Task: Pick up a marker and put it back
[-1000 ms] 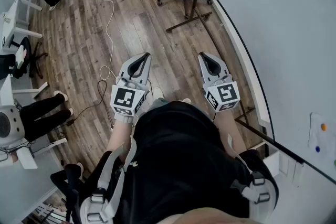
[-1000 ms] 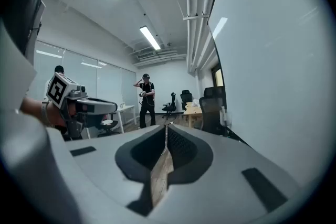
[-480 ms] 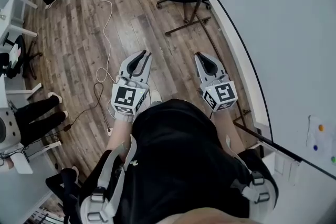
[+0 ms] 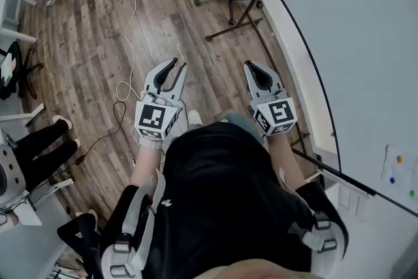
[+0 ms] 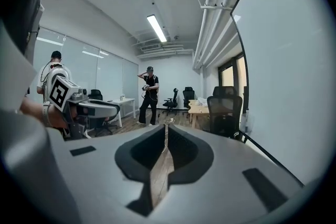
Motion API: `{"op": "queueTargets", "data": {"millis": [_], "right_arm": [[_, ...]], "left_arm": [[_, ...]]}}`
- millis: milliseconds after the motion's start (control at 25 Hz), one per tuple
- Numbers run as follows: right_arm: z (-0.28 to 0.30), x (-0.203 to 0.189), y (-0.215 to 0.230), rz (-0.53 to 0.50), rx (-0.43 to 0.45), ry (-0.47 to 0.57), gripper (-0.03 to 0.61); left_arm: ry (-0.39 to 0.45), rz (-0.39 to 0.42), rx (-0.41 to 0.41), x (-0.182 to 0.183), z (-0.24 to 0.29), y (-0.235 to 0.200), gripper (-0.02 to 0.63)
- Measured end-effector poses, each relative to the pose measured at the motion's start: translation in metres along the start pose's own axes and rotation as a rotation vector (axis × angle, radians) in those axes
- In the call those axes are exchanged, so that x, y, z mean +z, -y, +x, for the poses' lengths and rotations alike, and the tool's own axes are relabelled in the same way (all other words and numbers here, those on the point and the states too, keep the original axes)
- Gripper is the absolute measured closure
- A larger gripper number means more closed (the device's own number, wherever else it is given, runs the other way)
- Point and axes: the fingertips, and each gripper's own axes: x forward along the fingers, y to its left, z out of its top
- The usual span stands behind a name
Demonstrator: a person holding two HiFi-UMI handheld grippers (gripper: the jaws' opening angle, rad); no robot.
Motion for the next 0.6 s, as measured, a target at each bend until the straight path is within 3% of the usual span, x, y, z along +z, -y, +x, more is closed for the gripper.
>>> {"op": "queueTargets", "data": {"millis": [280,600], "right_arm": [[0.031,-0.001,0.01,0.015,-0.032,-0.016,0.552],[0.091,0.006,0.061,0.031,-0.024,-0.014,0.552]], "left_arm": [[-0.004,-0.017,-0.013,-0.01,0.016,-0.032,0.526],[-0.04,-0.012,-0.016,-0.005,0.083,-0.065,0.526]]}}
